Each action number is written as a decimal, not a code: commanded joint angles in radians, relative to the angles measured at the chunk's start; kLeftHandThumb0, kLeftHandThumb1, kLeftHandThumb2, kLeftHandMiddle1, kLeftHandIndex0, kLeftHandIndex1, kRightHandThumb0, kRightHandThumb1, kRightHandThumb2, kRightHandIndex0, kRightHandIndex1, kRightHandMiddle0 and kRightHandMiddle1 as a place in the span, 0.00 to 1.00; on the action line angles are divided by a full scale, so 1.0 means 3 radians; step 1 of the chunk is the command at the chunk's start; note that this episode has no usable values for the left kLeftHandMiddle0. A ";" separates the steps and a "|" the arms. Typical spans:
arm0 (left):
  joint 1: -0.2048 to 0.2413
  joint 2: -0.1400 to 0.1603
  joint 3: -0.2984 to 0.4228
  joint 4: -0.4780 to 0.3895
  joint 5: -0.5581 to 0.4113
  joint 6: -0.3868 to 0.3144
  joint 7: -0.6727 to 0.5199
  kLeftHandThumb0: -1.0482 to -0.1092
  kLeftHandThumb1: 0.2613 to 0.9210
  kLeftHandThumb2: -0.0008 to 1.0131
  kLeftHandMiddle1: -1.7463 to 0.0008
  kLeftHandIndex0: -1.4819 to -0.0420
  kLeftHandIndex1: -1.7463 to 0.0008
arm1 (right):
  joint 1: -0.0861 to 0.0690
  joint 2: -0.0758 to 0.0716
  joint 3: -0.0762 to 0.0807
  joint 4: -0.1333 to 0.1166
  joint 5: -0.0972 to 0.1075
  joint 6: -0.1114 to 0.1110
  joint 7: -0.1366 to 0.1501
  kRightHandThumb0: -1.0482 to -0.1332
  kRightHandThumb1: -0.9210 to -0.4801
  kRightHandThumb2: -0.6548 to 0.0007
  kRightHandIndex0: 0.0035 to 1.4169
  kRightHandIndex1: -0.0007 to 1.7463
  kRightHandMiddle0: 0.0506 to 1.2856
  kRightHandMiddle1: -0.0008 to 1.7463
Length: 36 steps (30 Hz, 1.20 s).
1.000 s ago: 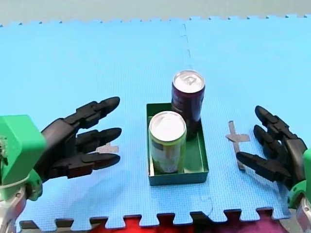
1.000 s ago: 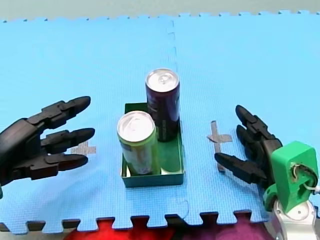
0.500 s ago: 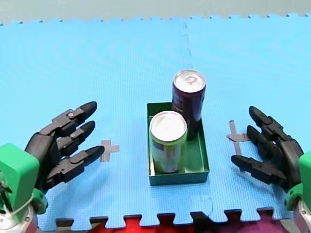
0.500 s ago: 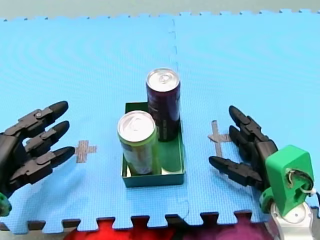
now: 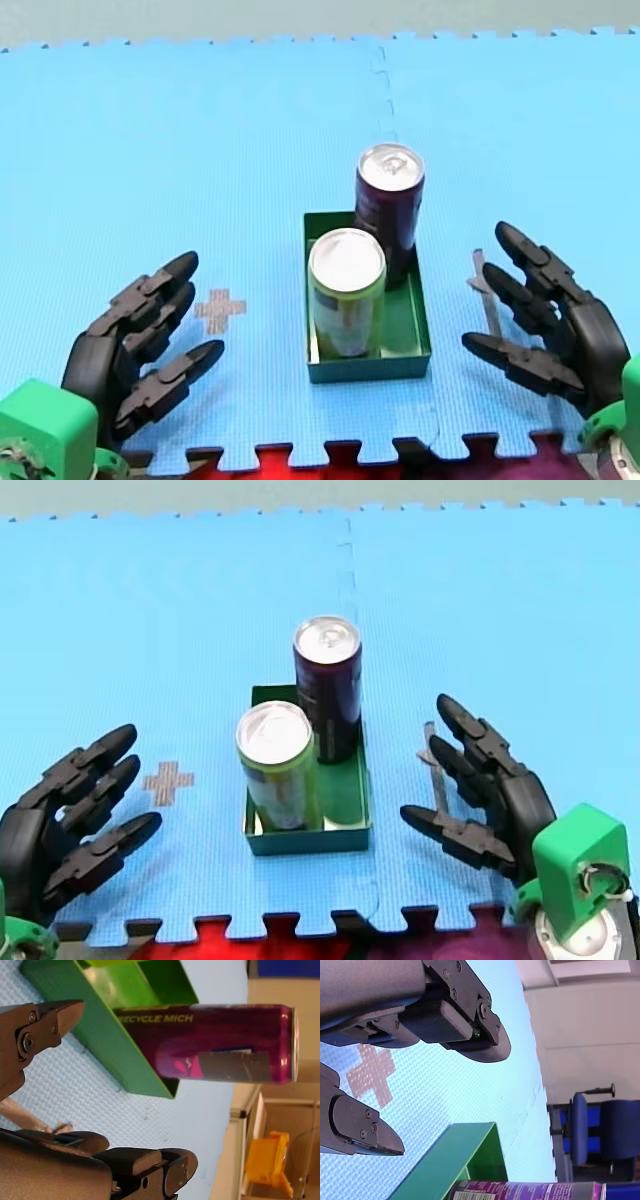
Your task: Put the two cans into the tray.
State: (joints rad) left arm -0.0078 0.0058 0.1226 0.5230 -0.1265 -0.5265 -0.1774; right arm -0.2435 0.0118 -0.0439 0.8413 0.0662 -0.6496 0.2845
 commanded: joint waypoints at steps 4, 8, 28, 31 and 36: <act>0.0020 -0.0015 -0.0037 0.0067 0.0039 -0.0094 0.0000 0.27 0.77 0.00 1.00 0.60 1.00 | 0.0056 0.0011 0.0030 -0.0070 -0.0045 -0.0052 -0.0065 0.19 0.41 1.00 0.28 0.01 0.23 0.01; 0.0027 0.0003 -0.0043 0.0084 0.0033 -0.0114 -0.0029 0.28 0.78 0.00 1.00 0.61 1.00 | 0.0053 0.0002 0.0033 -0.0069 -0.0052 -0.0086 -0.0092 0.19 0.40 1.00 0.28 0.01 0.24 0.00; 0.0230 0.0062 -0.0099 -0.0387 -0.0026 0.0082 -0.0116 0.28 0.78 0.00 1.00 0.62 1.00 | -0.0048 -0.0072 -0.0046 0.0140 -0.0017 -0.0203 -0.0095 0.18 0.35 0.99 0.30 0.00 0.26 0.00; 0.0272 0.0069 -0.0104 -0.0525 -0.0037 0.0172 -0.0117 0.27 0.78 0.00 1.00 0.62 1.00 | -0.0077 -0.0086 -0.0048 0.0194 -0.0047 -0.0235 -0.0125 0.17 0.33 0.99 0.30 0.00 0.26 0.00; 0.0318 0.0076 -0.0115 -0.0658 -0.0041 0.0272 -0.0115 0.26 0.78 0.00 1.00 0.62 1.00 | -0.0115 -0.0098 -0.0042 0.0260 -0.0097 -0.0289 -0.0178 0.16 0.30 0.99 0.31 0.00 0.26 0.00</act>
State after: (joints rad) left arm 0.0833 0.0226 0.0879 0.3380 -0.1378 -0.4526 -0.2129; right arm -0.2728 -0.0110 -0.0559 0.9127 0.0384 -0.7277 0.2366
